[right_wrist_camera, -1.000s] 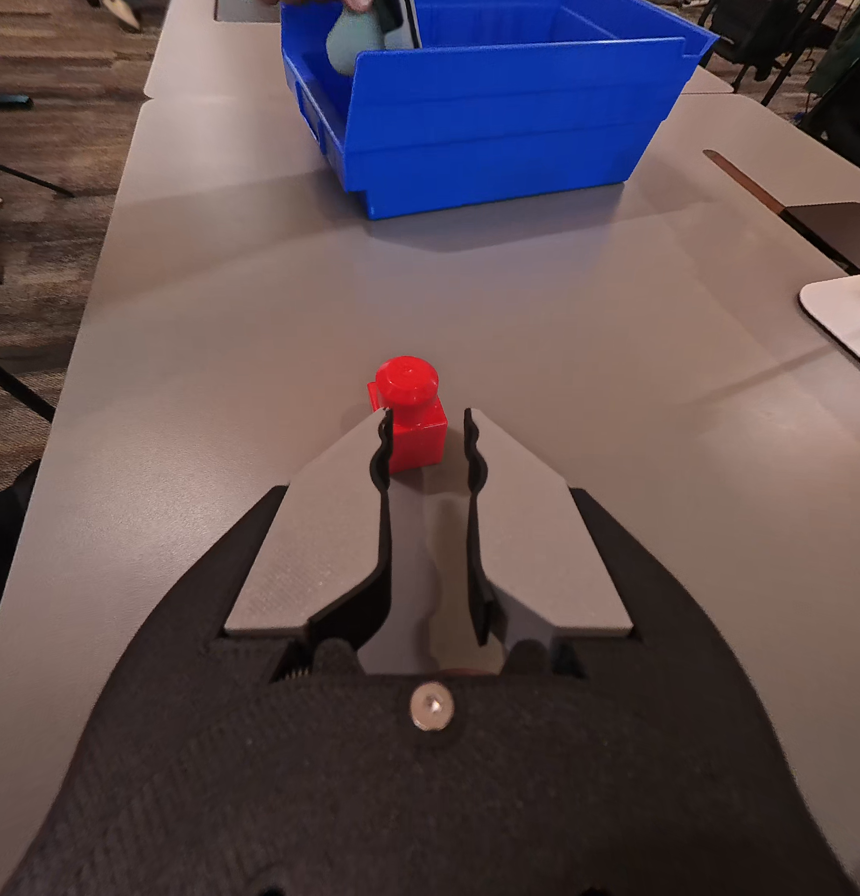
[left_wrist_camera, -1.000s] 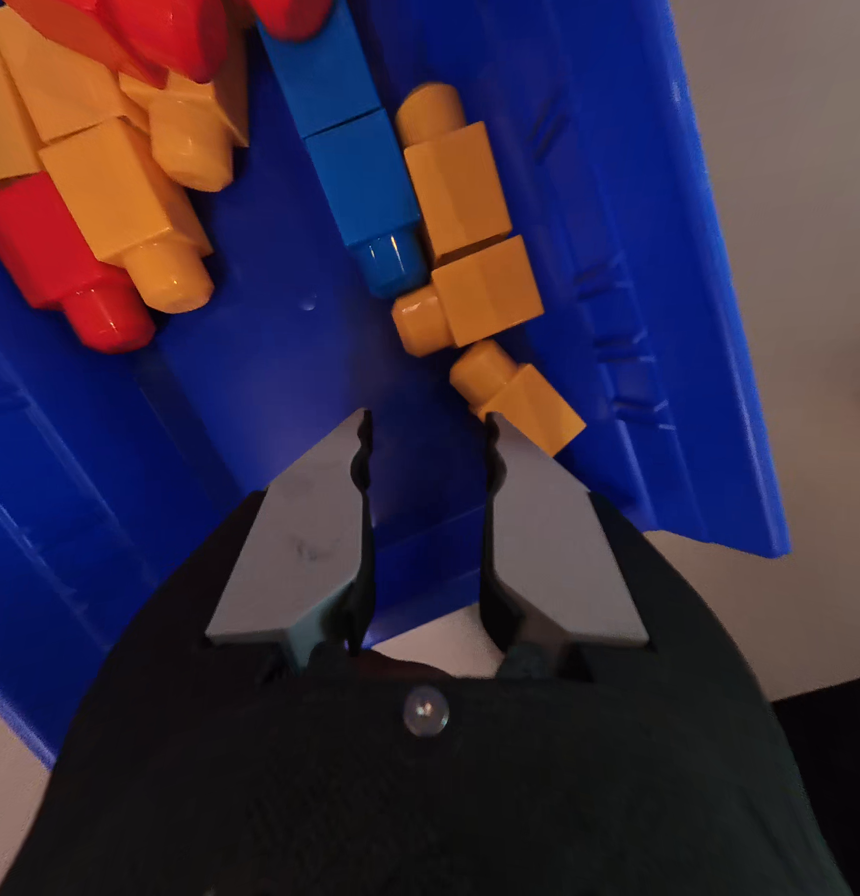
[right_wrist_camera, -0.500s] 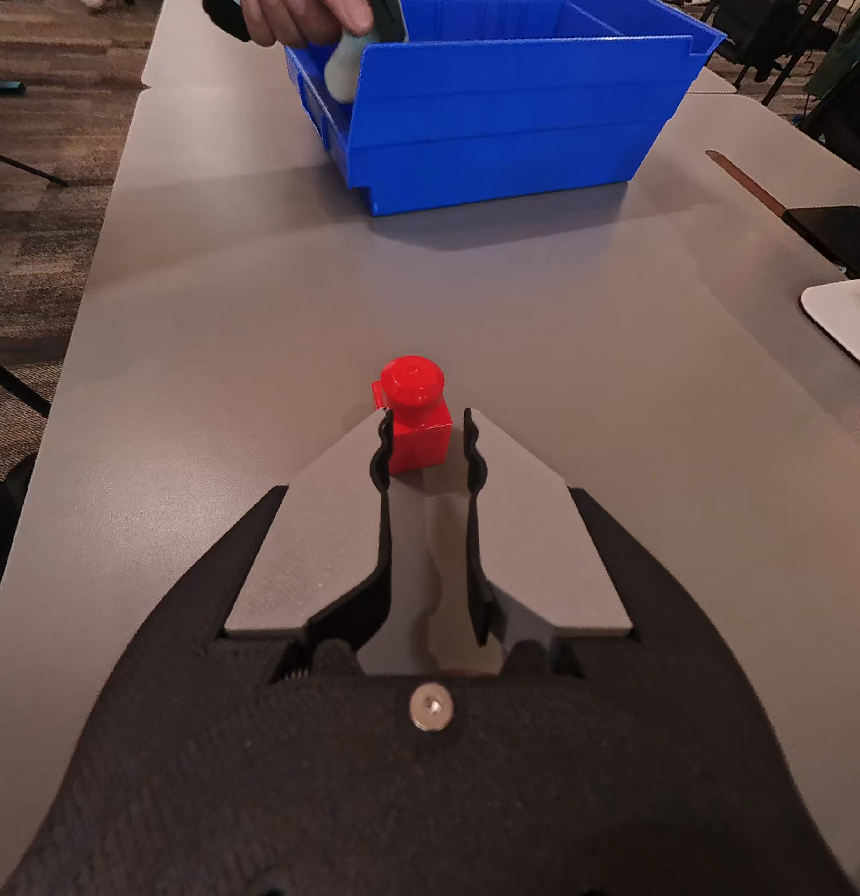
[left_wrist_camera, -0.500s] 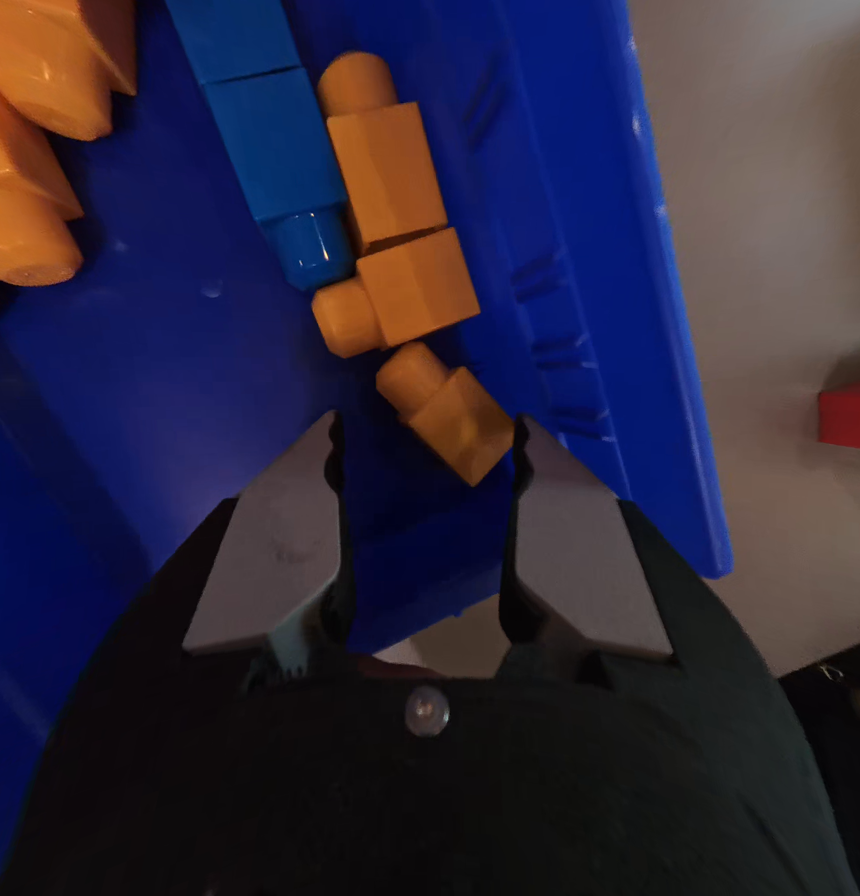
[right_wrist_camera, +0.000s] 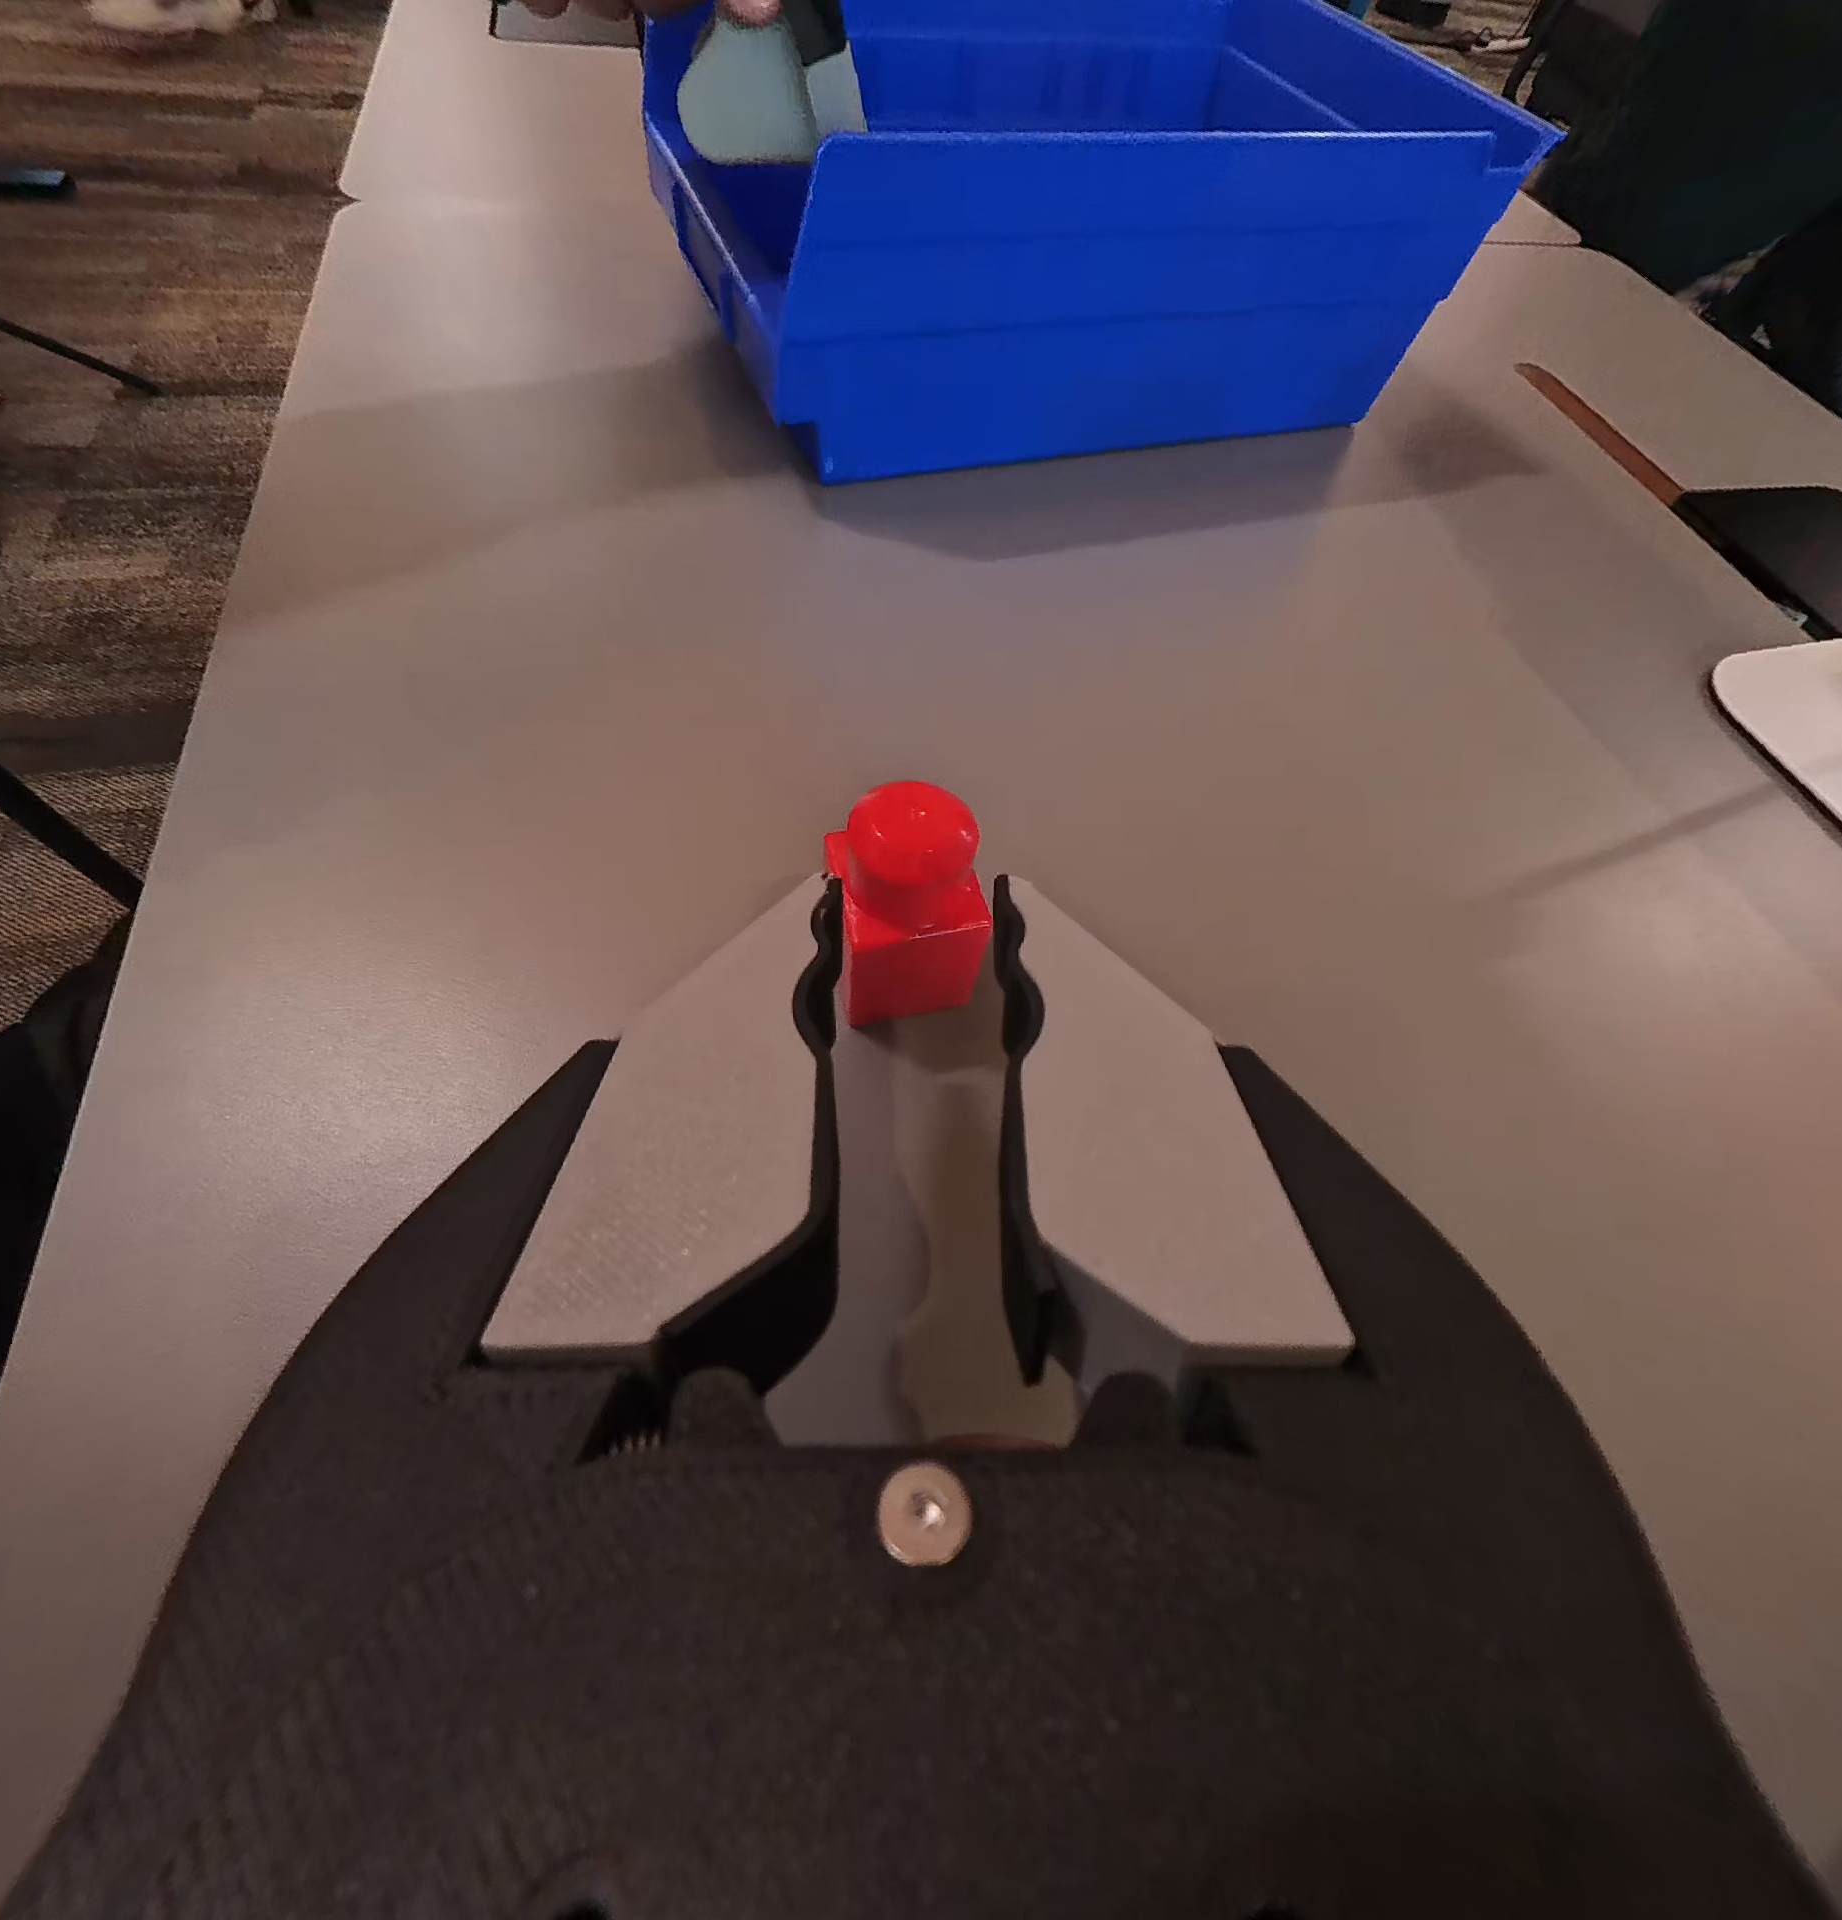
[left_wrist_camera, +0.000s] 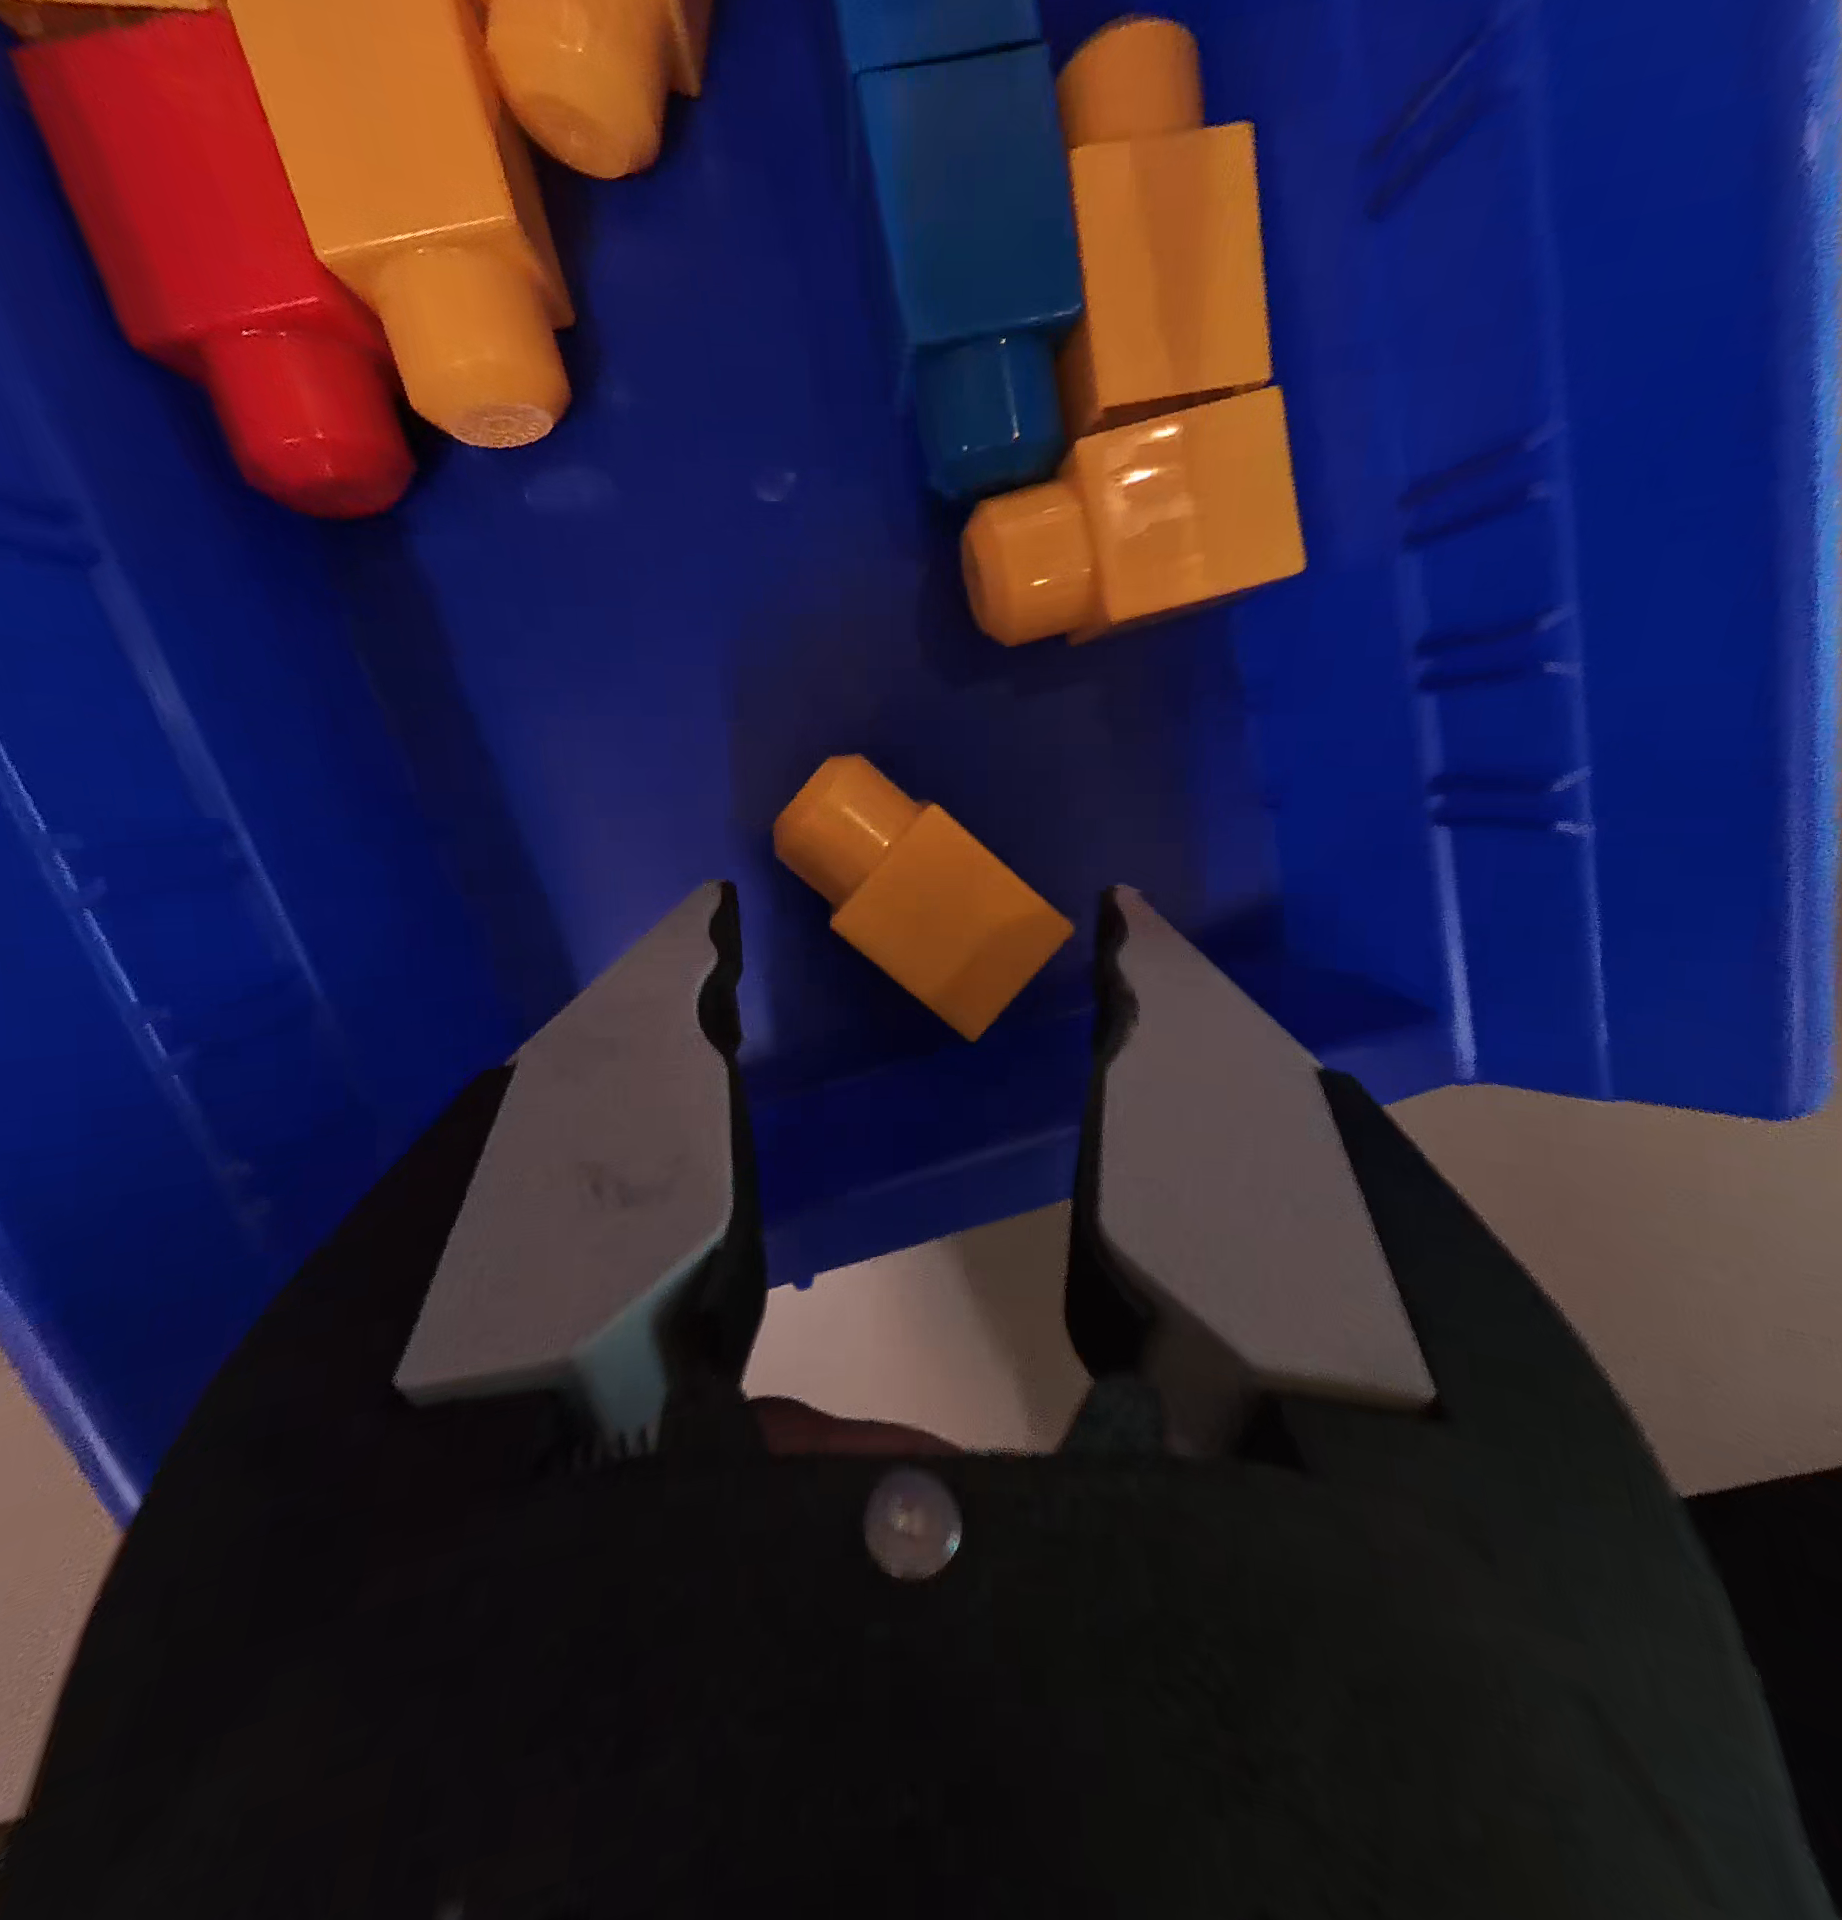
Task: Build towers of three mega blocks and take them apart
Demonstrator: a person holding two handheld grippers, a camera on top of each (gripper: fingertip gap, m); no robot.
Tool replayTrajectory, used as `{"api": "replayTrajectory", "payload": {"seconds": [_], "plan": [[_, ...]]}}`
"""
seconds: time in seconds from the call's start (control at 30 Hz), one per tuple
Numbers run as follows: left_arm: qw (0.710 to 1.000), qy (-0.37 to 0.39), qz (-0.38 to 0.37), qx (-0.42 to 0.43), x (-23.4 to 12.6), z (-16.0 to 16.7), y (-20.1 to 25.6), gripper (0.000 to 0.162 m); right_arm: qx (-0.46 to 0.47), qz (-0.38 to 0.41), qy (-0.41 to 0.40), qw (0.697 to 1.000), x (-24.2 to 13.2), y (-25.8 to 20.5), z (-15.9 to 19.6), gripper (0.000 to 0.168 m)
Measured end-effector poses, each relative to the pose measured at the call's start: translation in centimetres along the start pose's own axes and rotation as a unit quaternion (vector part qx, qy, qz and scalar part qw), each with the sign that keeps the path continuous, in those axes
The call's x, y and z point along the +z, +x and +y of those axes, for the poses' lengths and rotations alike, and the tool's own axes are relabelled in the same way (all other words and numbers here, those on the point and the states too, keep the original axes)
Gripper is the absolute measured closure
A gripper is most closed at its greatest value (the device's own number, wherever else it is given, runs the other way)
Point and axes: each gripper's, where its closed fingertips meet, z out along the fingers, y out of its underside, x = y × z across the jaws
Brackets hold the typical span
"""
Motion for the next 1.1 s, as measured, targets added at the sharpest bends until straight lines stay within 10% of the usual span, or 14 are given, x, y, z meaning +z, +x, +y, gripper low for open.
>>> {"api": "replayTrajectory", "payload": {"seconds": [0.3,0.67,0.9,1.1], "plan": [[0.998,0.008,0.03,-0.056,1.0,0.5,1.6,0.085,0.005,0.0,-0.001,1.0,0.1,0.2,0.1,0.143],[0.999,0.001,-0.043,0.016,1.5,0.2,0.0,0.11,0.002,0.008,0.006,1.0,-0.3,0.5,-0.2,0.143],[0.966,0.24,-0.077,0.055,-5.6,-4.0,-0.5,0.11,0.031,-0.001,0.024,0.999,-0.8,1.0,-0.6,0.142],[0.834,0.489,0.053,0.25,-14.1,-5.0,12.3,0.111,0.058,-0.046,0.065,0.995,-1.4,0.1,-2.1,0.141]]}}
